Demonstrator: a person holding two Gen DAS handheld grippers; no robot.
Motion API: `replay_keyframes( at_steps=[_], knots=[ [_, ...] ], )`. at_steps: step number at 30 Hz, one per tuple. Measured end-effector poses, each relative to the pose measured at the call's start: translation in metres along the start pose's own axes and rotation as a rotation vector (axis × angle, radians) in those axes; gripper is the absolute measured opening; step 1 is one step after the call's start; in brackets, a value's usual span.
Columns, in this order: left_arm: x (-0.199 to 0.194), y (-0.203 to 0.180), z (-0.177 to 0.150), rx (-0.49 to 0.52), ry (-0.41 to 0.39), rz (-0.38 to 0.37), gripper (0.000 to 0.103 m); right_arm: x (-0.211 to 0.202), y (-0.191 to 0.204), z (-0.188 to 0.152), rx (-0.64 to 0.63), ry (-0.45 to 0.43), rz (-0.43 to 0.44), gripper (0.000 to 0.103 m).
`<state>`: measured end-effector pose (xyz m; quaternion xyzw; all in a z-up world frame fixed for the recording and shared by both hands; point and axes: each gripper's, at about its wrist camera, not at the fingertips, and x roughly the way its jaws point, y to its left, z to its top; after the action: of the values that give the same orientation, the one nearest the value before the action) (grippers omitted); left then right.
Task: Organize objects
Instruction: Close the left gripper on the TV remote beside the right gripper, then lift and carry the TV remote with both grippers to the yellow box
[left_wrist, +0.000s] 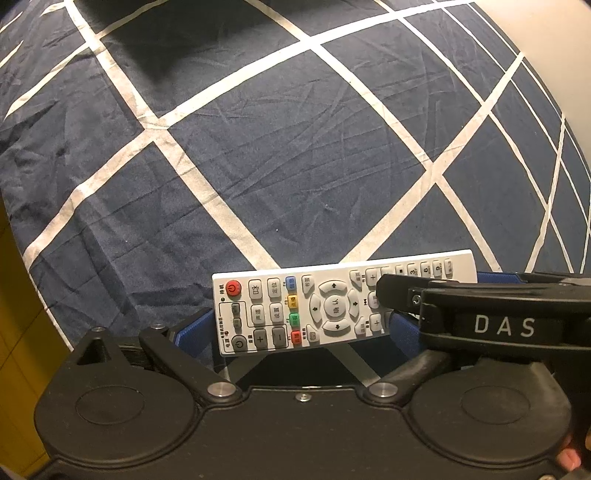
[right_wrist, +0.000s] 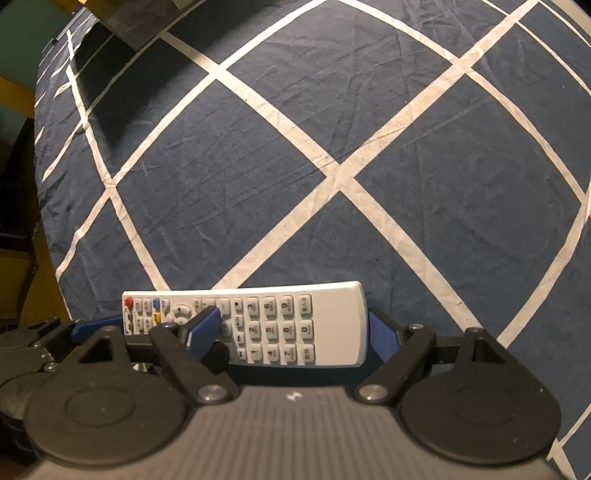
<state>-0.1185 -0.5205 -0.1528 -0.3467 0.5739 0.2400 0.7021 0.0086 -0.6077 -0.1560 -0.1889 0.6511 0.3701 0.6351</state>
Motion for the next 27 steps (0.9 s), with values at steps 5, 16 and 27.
replay_keyframes(
  at_steps=[5, 16, 27],
  knots=[
    [0.001, -0.002, 0.004, 0.010, -0.005, -0.007, 0.094, -0.004, -0.001, -0.001, 0.030, -0.017, -0.009, 0.084],
    [-0.013, -0.008, 0.016, 0.096, -0.014, -0.003, 0.093, -0.020, 0.002, -0.003, 0.102, -0.062, -0.004, 0.084],
    [-0.057, -0.012, 0.035, 0.163, -0.075, 0.019, 0.093, -0.060, 0.017, 0.010, 0.144, -0.146, 0.018, 0.084]
  ],
)
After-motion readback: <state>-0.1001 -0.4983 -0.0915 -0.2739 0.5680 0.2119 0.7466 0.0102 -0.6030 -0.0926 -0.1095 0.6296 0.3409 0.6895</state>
